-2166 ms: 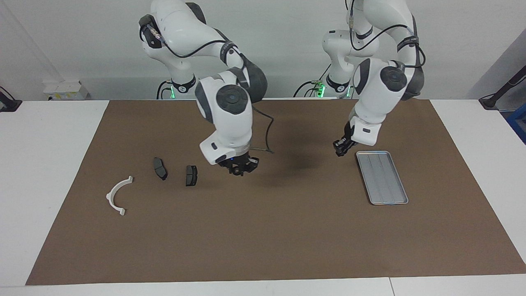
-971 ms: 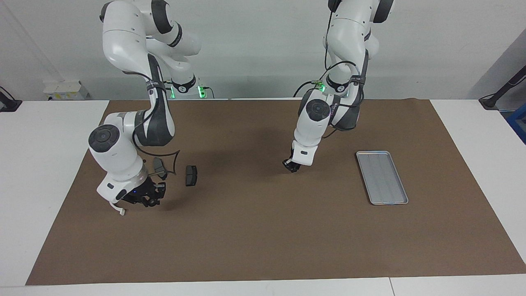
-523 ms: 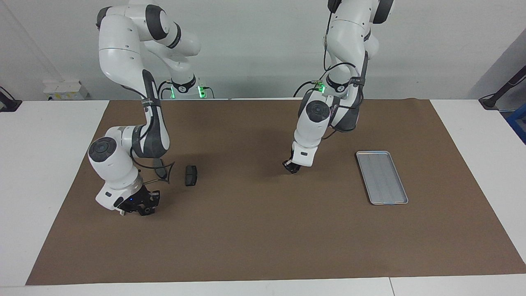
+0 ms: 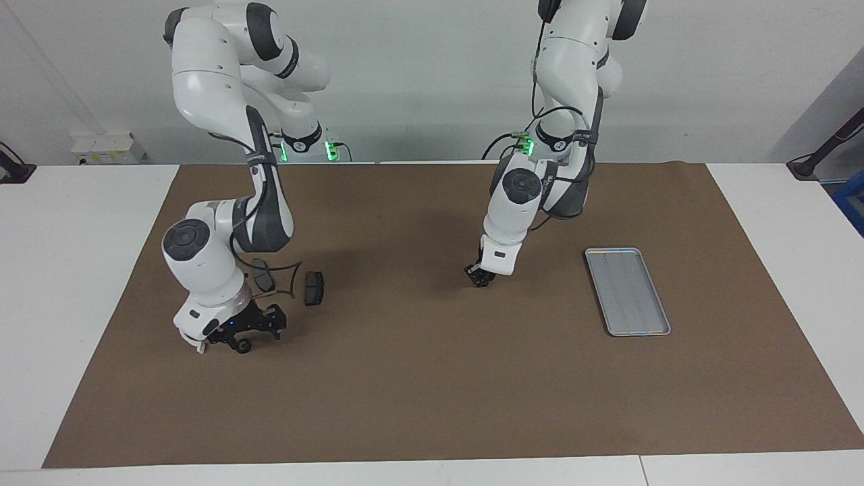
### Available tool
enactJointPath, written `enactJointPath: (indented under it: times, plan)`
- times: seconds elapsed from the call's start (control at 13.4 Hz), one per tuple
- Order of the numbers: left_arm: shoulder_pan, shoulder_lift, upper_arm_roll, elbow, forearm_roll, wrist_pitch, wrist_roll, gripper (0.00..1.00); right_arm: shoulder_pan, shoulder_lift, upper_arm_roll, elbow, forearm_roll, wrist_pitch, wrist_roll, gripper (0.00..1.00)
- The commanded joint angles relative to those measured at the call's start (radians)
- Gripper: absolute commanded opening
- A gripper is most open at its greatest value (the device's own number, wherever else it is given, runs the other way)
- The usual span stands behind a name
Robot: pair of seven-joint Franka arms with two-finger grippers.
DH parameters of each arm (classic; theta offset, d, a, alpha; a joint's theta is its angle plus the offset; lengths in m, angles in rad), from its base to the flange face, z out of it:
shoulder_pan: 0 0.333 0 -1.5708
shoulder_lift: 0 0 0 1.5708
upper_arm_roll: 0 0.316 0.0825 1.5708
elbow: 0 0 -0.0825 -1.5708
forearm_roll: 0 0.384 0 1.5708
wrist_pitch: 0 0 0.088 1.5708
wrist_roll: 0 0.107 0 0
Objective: Place bearing gear from tray to pile
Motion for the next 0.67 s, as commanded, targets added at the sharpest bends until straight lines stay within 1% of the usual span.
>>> enactJointPath:
  times: [0.0,0.07,0.15,0.22,0.45,0.52,0.6]
  plan:
    - [0.0,-0.038,0.046,0.037,0.015,-0.117,-0.007,1.0,0.104,-0.032,0.003,0.071,-0.003,-0.151,0.245,1.0]
    - [0.001,-0.115,0.084,0.036,0.015,-0.166,0.005,1.0,0.166,-0.032,0.003,0.094,-0.002,-0.188,0.374,1.0]
    - [0.012,-0.178,0.122,0.03,0.017,-0.22,0.011,1.0,0.221,-0.035,0.005,0.102,0.0,-0.205,0.506,1.0]
    - [0.04,-0.234,0.136,0.036,0.017,-0.29,0.038,1.0,0.273,-0.038,0.008,0.102,0.001,-0.204,0.638,1.0]
    - [0.193,-0.373,0.138,0.047,0.033,-0.461,0.278,1.0,0.413,-0.044,0.008,0.102,0.007,-0.193,0.899,1.0]
    - [0.248,-0.43,0.136,0.047,0.049,-0.522,0.361,1.0,0.468,-0.039,0.008,0.102,0.0,-0.185,0.982,1.0]
    - [0.292,-0.464,0.136,0.047,0.05,-0.565,0.417,1.0,0.525,-0.018,0.006,0.111,-0.006,-0.185,1.072,1.0]
